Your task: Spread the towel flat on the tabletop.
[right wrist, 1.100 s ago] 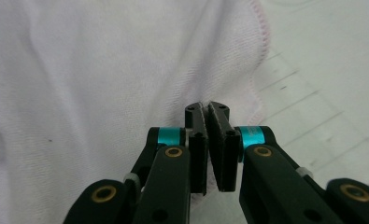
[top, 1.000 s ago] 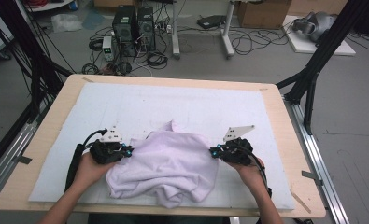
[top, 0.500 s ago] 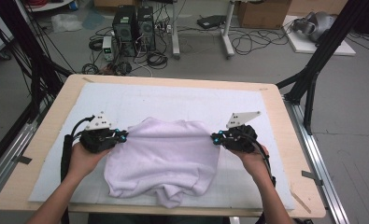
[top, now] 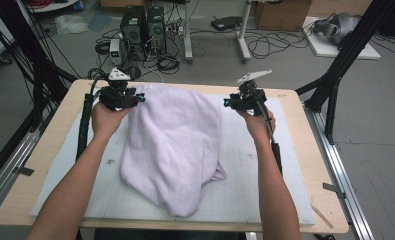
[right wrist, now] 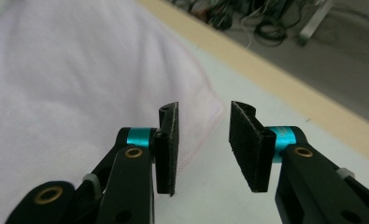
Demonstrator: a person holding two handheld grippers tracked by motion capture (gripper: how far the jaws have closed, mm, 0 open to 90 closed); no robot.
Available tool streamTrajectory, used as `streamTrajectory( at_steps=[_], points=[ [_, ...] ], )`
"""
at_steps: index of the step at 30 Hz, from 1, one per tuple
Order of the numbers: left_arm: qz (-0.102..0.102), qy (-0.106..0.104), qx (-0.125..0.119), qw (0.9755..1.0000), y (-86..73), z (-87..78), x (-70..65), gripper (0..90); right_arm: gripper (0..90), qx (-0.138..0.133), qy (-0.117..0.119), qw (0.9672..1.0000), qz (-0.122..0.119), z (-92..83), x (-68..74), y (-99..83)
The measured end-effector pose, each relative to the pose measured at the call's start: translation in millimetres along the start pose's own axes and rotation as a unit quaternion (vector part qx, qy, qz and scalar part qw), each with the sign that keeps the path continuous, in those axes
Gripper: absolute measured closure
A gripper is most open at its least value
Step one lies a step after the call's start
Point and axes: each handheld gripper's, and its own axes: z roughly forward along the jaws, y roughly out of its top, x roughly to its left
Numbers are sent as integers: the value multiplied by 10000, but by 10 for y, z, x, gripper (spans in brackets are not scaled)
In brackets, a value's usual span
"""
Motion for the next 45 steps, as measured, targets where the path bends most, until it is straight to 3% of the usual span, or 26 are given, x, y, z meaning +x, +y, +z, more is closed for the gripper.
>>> streamTrajectory(
  at_steps=[2,3,4,5,8,11,14,15,18,23,24,25,27,28,29,31,37,45],
  points=[
    [-6,-122,71,9999,-76,32,-10,547,618,151,38,9998,-111,78,39,-78],
    [-78,-252,116,9996,-243,65,-23,544,595,415,276,9987,-144,212,99,-241],
    [-78,-252,116,9996,-243,65,-23,543,595,415,276,9987,-144,212,99,-241],
    [-129,-418,160,9989,-387,75,-44,541,606,291,444,9984,-181,242,174,-380],
    [-71,-489,145,9987,-505,49,-84,537,595,260,560,9979,-189,237,245,-468],
    [90,-732,88,9972,-690,-54,-166,520,577,81,800,9963,-309,117,370,-601],
    [103,-820,15,9966,-775,-129,-195,515,570,-99,912,9954,-288,25,416,-655],
    [144,-856,29,9962,-822,-174,-208,510,564,-233,967,9945,-321,-76,472,-708],
    [151,-957,-20,9953,-921,-283,-247,506,555,-287,1029,9937,-354,-145,526,-749],
    [183,-1154,-130,9931,-1122,-477,-358,485,541,-489,1211,9900,-528,-289,759,-916],
    [208,-1170,-132,9928,-1162,-515,-382,481,538,-457,1233,9898,-554,-298,801,-941],
    [230,-1150,-214,9929,-1244,-596,-434,473,522,-114,1384,9882,-642,-303,927,-972],
    [250,-1154,-223,9928,-1277,-637,-451,472,523,-67,1441,9871,-696,-308,971,-979],
    [227,-1195,-290,9922,-1327,-713,-483,467,542,-321,1336,9861,-931,-360,1111,-1043],
    [260,-1196,-299,9920,-1344,-751,-500,467,538,-353,1344,9856,-968,-369,1145,-1063],
    [273,-1193,-331,9919,-1360,-787,-518,465,526,-308,1429,9845,-969,-373,1209,-1118],
    [408,-1304,-306,9901,-1504,-974,-644,431,501,-506,1590,9819,-893,-416,1285,-1307],
    [456,-1483,-218,9876,-1670,-991,-771,402,481,-590,1695,9798,-885,-467,1401,-1419]
  ],
)
